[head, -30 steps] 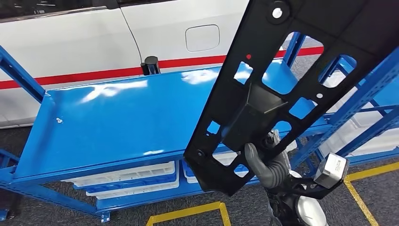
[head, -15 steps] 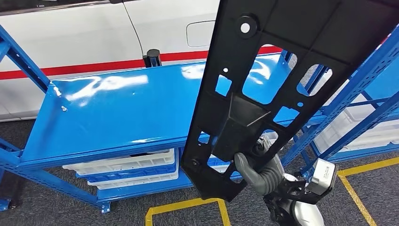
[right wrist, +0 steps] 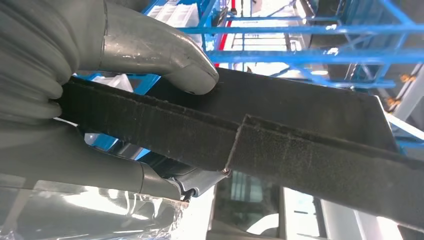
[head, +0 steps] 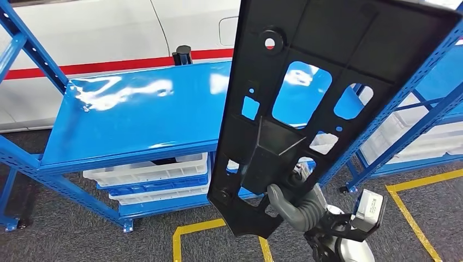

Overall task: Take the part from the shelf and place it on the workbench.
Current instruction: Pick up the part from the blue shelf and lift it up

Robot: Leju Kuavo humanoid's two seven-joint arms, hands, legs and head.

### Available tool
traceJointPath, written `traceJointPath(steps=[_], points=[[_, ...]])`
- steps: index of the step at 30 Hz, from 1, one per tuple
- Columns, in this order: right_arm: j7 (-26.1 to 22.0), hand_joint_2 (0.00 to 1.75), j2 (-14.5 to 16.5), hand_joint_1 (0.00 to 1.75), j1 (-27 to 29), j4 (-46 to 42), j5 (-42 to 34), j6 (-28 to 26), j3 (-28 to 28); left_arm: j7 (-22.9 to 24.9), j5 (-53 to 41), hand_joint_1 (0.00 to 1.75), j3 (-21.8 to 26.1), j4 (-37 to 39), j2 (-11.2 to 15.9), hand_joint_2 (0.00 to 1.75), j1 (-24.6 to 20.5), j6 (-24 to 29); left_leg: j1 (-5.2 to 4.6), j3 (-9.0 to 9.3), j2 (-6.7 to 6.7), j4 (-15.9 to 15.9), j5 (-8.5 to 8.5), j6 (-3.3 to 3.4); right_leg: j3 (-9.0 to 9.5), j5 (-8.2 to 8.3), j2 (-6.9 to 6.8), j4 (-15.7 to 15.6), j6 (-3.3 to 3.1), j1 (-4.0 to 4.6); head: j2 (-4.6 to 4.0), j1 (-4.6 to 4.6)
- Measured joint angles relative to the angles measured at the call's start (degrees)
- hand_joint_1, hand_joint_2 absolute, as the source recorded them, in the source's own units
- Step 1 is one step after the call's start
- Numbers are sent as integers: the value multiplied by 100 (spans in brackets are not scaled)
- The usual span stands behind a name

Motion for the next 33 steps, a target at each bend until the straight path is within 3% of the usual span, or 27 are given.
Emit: traceJointPath(steps=[2,3,5,7,8,9,11,13,15,17,18,20,22,23,24,25,26,28,29,30,31,32,33], points=[[1,175,1,175,5,-7,30,15,6,4,-10,0,0,4,3,175,3,-2,8,-39,-19,31,-9,-62,-90,85,-11,-4,-83,-60,0,1],[2,175,4,175,8,-13,45,18,9,7,-20,0,-1,7,3,175,5,-2,16,-83,-34,119,-138,-93,-137,141,-21,-11,-139,-93,0,-8],[2,175,16,175,12,-27,69,21,13,9,-37,0,-3,11,2,175,8,-3,47,-240,-54,626,-696,-156,-250,275,-41,-13,-221,-126,0,-31],[3,175,25,175,25,-35,95,21,16,10,-43,0,-5,11,2,175,8,-3,86,-374,-53,1336,-1145,-219,-401,407,-44,2,-233,-124,0,-48],[4,175,26,175,36,-36,107,21,16,10,-43,0,-5,11,3,175,7,-3,110,-365,-52,1548,-1161,-249,-494,467,-46,23,-214,-130,0,-47],[4,175,26,175,48,-36,119,22,17,11,-43,0,-6,11,4,175,7,-3,138,-271,-51,1577,-1056,-278,-588,515,-47,54,-190,-143,0,-49],[4,175,26,175,64,-37,144,29,19,13,-44,0,-7,10,7,175,3,-5,208,195,-51,1054,-766,-343,-775,585,-48,166,-129,-171,0,-51],[8,175,25,175,69,-43,180,38,19,15,-46,0,-9,7,8,175,-9,-15,222,670,-75,351,-768,-372,-923,640,-47,282,-50,-163,0,-64],[13,175,22,175,72,-49,229,44,23,16,-49,0,-11,4,11,175,-15,-22,182,783,-93,96,-859,-305,-988,720,-46,314,53,-142,0,-70],[19,175,15,175,80,-49,270,48,33,20,-51,0,-14,5,11,175,-14,-21,157,682,-68,90,-778,-160,-1027,776,-41,310,141,-139,0,-67],[20,175,10,175,85,-49,279,48,38,21,-52,0,-16,5,10,175,-16,-21,149,615,-51,81,-716,-76,-1075,695,-35,377,140,-144,0,-62],[22,175,2,175,96,-48,290,48,42,24,-54,0,-19,7,16,175,-24,-19,139,435,-17,66,-564,62,-1273,251,-24,833,74,-157,0,-45],[23,175,-5,175,102,-47,298,48,45,25,-56,0,-20,7,26,175,-24,-16,116,244,-2,73,-401,107,-1473,-221,-19,1591,44,-148,0,-27],[23,175,-10,175,107,-47,303,48,48,25,-56,0,-20,7,28,175,-23,-17,104,140,6,78,-313,110,-1485,-303,-17,1886,78,-142,0,-25],[24,175,-15,175,110,-47,305,48,51,24,-56,0,-21,7,28,175,-22,-19,94,44,13,82,-230,105,-1407,-265,-15,1997,133,-136,0,-25],[24,175,-18,175,112,-47,306,49,53,23,-56,0,-21,7,27,175,-21,-20,87,-56,17,84,-151,96,-1225,-153,-14,1903,187,-130,0,-25],[24,175,-20,175,111,-47,306,48,56,23,-56,0,-22,7,27,175,-22,-21,84,-143,19,86,-72,81,-929,-39,-14,1592,217,-125,0,-25],[24,175,-20,175,101,-49,310,49,58,23,-57,0,-22,5,26,175,-24,-20,71,-251,13,93,62,30,-195,-40,-14,638,161,-90,0,-26],[23,175,-20,175,98,-50,314,48,58,23,-58,0,-22,5,26,175,-24,-20,64,-273,12,82,132,-1,51,-98,-12,266,108,-64,0,-31],[22,175,-20,175,94,-51,316,49,58,23,-58,0,-22,4,26,175,-24,-20,59,-282,11,63,198,-32,172,-150,-10,52,56,-37,0,-33],[21,175,-20,175,96,-50,318,49,58,23,-58,0,-22,5,27,175,-20,-20,56,-287,12,32,272,-65,166,-143,-9,-19,10,-20,0,-39],[21,175,-20,175,98,-49,319,49,59,23,-58,0,-22,8,32,175,-14,-19,70,-303,4,11,313,-97,95,-82,-12,-2,-37,-53,0,-41],[21,175,-20,175,98,-48,320,49,60,23,-58,0,-22,11,36,175,-8,-19,80,-345,-7,49,230,-125,27,-11,-20,-1,-101,-80,0,-45]])
